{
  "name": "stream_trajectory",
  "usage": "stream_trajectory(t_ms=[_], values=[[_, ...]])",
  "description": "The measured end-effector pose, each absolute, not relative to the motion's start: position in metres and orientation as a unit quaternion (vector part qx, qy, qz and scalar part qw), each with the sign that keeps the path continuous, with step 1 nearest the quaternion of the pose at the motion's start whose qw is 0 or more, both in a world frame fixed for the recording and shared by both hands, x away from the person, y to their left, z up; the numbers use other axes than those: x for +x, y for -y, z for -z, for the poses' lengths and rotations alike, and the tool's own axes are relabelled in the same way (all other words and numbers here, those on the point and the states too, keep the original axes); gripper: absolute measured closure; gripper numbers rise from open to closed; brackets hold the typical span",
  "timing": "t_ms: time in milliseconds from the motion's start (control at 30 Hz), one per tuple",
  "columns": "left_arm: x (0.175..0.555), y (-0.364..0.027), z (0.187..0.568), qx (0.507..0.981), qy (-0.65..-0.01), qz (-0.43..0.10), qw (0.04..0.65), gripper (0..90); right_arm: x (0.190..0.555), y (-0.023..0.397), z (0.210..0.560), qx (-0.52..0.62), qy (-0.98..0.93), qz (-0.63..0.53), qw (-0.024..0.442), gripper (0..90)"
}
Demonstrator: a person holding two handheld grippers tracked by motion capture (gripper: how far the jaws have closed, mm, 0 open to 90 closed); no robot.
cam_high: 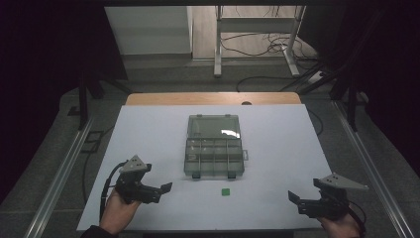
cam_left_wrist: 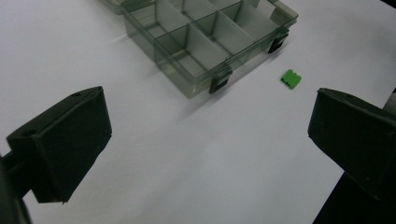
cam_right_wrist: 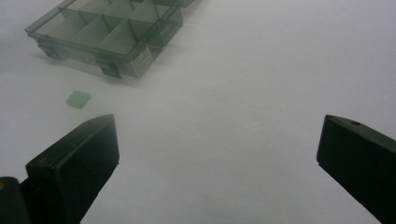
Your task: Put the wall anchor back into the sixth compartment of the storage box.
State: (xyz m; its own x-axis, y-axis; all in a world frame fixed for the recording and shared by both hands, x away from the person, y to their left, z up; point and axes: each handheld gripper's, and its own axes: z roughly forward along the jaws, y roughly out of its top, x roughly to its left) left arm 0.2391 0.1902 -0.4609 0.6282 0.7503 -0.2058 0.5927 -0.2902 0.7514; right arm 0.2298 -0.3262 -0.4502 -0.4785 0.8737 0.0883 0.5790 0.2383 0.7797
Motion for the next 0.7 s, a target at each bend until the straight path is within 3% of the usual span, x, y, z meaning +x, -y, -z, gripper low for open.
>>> stream_trajectory(t_ms=[700], values=[[0.261, -0.143, 0.463, 0.841, -0.355, -0.053, 0.405, 0.0, 0.229, 0.328, 0.450, 0.474, -0.762, -0.396, 0.192, 0.0]])
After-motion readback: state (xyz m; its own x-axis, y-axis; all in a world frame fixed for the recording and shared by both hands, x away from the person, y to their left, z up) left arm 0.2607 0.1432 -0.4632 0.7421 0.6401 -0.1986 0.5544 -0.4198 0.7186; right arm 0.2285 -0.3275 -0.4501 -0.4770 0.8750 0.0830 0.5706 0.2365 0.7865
